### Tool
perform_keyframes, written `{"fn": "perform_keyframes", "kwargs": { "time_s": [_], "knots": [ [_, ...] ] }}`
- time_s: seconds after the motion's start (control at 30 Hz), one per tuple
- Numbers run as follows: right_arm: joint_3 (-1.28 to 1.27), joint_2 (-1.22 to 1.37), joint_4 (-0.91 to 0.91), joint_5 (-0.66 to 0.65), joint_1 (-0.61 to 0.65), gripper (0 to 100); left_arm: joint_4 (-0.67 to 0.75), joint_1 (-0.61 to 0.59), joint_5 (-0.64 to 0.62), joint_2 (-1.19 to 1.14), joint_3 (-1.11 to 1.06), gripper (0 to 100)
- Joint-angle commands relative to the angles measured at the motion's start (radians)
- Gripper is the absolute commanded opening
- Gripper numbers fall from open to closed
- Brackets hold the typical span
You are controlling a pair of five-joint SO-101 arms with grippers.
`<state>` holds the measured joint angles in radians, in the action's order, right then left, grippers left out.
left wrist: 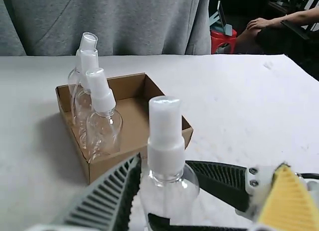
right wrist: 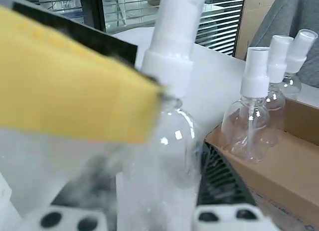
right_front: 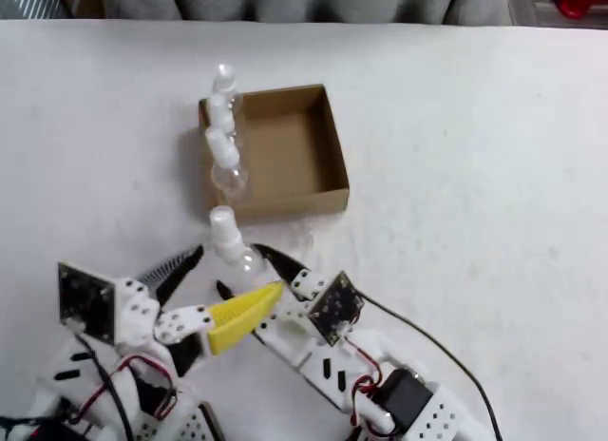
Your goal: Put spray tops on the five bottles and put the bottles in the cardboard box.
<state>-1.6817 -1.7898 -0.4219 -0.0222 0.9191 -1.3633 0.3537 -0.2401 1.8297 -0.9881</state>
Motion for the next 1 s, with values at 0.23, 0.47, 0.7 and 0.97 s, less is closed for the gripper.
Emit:
{"fn": "perform_keyframes", "kwargs": {
  "time_s": [0.23,0.47,0.7,0.97],
  "knots": [
    [-0.009,-0.012,0.025,-0.003,-0.03,1.6,-0.054,-0.008,-0.006,0.004,0.247,38],
    [-0.009,-0.012,0.025,-0.003,-0.03,1.6,-0.038,-0.116,-0.012,0.004,0.215,27],
    [-0.009,-0.01,0.024,-0.003,-0.051,1.6,-0.046,-0.114,-0.005,0.004,0.195,3],
    [-0.008,-0.013,0.116,-0.005,-0.22,1.6,-0.055,-0.108,0.089,0.004,0.094,2]
  ]
}}
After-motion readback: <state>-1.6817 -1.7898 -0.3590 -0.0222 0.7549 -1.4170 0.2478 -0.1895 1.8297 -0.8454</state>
